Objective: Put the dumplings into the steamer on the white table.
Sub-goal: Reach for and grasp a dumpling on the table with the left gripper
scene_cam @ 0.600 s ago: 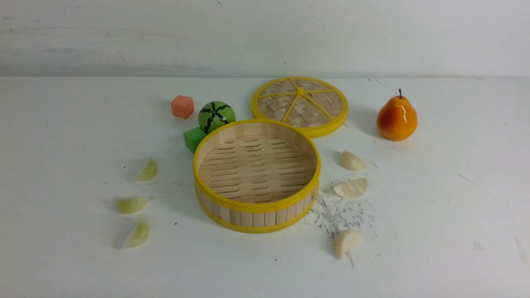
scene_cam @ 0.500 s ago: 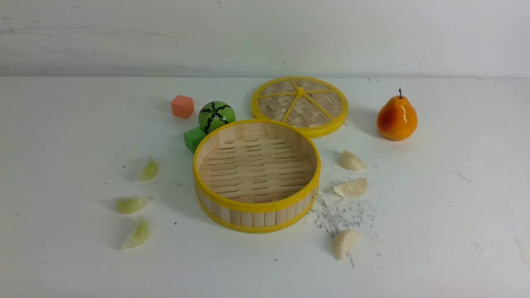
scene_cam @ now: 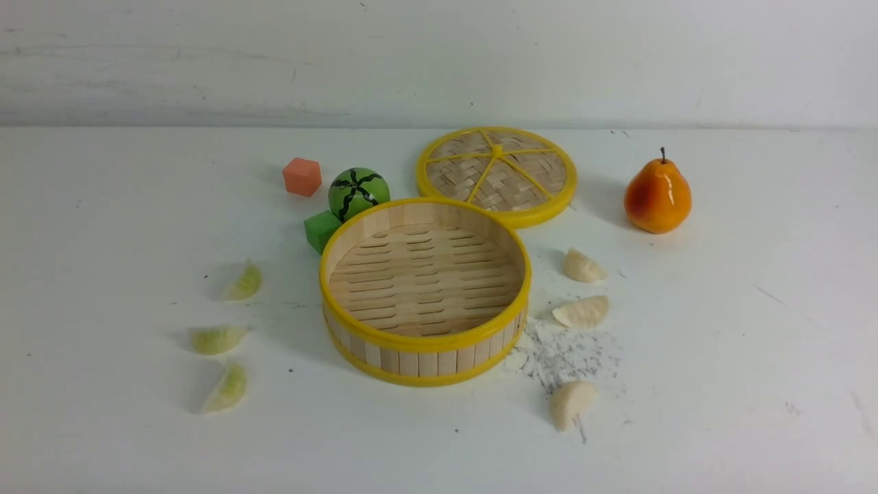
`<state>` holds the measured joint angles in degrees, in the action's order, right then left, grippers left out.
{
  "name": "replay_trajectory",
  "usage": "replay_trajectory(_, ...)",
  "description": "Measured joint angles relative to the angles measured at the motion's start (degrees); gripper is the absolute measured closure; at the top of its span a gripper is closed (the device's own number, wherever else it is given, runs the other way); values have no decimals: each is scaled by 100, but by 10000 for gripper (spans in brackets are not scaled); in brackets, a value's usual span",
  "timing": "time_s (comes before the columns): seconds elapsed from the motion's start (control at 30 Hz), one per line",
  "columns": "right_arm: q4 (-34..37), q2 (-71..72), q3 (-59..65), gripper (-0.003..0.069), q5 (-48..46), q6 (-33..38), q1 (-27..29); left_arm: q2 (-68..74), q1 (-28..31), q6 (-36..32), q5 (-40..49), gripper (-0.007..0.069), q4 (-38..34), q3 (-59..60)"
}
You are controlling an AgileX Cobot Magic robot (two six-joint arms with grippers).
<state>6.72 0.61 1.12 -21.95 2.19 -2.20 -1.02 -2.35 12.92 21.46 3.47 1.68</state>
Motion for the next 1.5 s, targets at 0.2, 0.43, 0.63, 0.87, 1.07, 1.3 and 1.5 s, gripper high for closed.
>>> replay_trajectory(0.2,0,0,0,620,0,0,0,0,0,0,-12,386,62,0)
replay_trajectory(0.43,0,0,0,620,0,0,0,0,0,0,-312,386,56,0)
replay_trajectory(0.63,-95,0,0,617,65,0,0,0,0,0,-1217,386,56,0)
replay_trajectory(0.87,-133,0,49,611,1431,0,0,0,0,-5,-2805,386,113,0)
replay_trajectory(1.07,-241,0,49,609,2957,-31,0,0,0,-5,-3635,386,146,0)
replay_trajectory(1.3,-222,0,49,605,4484,-915,0,0,0,750,-4776,386,-472,0)
replay_trajectory(1.5,-143,-21,-328,603,4777,-1181,0,91,0,1543,-4220,459,-645,-922)
